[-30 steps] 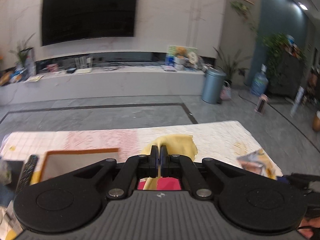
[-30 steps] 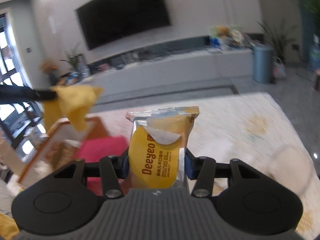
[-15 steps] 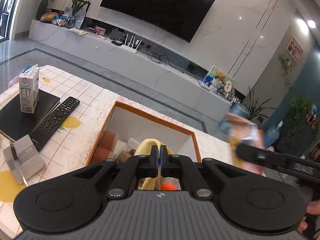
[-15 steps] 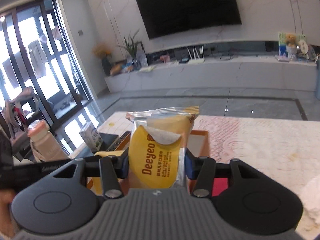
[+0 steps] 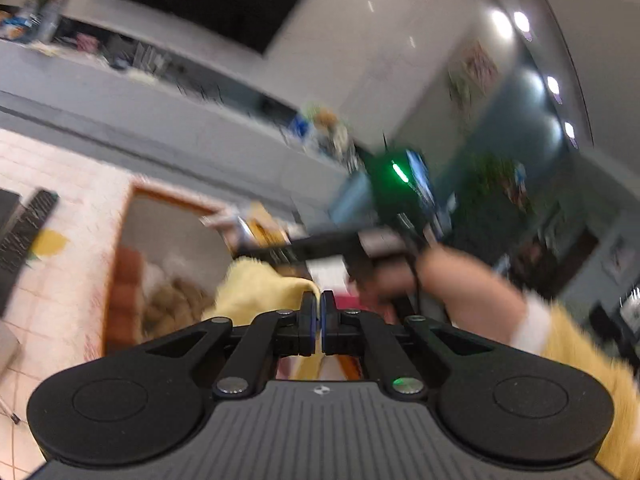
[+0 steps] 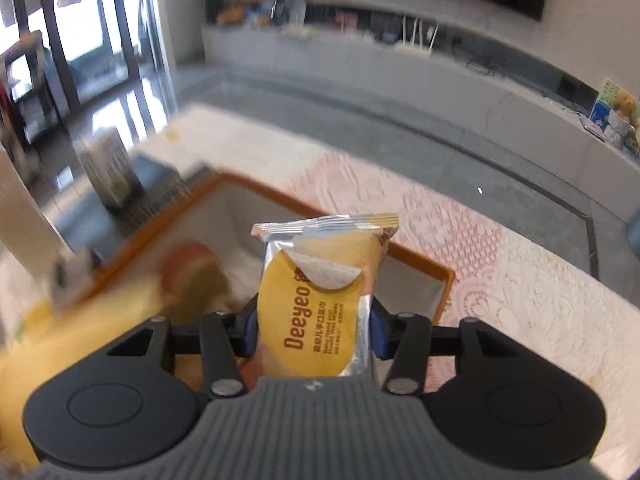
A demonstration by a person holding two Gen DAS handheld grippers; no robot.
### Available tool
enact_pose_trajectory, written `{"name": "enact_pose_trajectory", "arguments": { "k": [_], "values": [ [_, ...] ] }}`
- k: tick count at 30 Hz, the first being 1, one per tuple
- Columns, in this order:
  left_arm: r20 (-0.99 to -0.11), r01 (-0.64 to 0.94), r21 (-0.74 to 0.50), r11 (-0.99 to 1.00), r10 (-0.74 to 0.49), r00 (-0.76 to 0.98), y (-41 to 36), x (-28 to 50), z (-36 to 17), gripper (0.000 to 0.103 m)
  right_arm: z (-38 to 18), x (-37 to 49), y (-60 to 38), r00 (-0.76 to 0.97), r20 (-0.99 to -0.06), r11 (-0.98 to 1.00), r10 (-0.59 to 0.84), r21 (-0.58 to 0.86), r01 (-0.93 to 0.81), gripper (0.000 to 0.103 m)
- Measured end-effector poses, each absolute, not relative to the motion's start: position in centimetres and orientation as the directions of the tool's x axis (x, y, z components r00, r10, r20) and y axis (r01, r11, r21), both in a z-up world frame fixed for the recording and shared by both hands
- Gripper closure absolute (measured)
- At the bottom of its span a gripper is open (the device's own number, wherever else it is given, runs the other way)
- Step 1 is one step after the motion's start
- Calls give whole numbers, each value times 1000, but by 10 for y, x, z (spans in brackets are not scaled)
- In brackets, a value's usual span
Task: Organize soft objects
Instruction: 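Carry the Deeyeo bag with right tool while left tool carries the yellow cloth to the box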
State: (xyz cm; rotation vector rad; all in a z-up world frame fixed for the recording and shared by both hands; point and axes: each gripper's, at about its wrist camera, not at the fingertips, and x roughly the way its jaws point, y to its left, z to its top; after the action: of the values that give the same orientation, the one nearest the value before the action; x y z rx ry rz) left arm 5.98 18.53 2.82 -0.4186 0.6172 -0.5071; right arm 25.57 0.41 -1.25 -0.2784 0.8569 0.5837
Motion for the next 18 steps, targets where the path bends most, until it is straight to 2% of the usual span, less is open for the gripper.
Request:
{"name": "enact_pose_trajectory", "arguments": {
  "k": [8, 11, 13, 14, 15, 17, 18],
  "values": [
    [-619, 305, -450, 840, -539, 572, 151, 80, -5, 101, -41, 276, 43, 483, -832, 678, 273, -190, -710, 55],
    [-629, 350, -427, 834, -552, 547, 144, 76, -7, 100, -45, 278, 52, 480, -834, 647, 272, -210, -733, 55],
    [-618, 360, -430, 828, -561, 550, 142, 72, -5, 93, -43, 273, 55, 483, -829, 623, 282, -225, -749, 55],
    [-611, 369, -429, 825, -565, 554, 141, 69, -4, 75, -43, 270, 57, 489, -827, 612, 278, -240, -754, 55],
    [-603, 382, -420, 823, -568, 560, 140, 66, -2, 47, -44, 267, 58, 500, -825, 595, 264, -268, -757, 55],
    [-560, 419, -386, 822, -570, 602, 140, 54, 6, 14, -46, 262, 60, 520, -824, 566, 227, -323, -759, 55],
    [-526, 426, -370, 826, -564, 637, 142, 47, 10, 14, -46, 261, 60, 521, -828, 579, 210, -324, -748, 54]
  ]
}}
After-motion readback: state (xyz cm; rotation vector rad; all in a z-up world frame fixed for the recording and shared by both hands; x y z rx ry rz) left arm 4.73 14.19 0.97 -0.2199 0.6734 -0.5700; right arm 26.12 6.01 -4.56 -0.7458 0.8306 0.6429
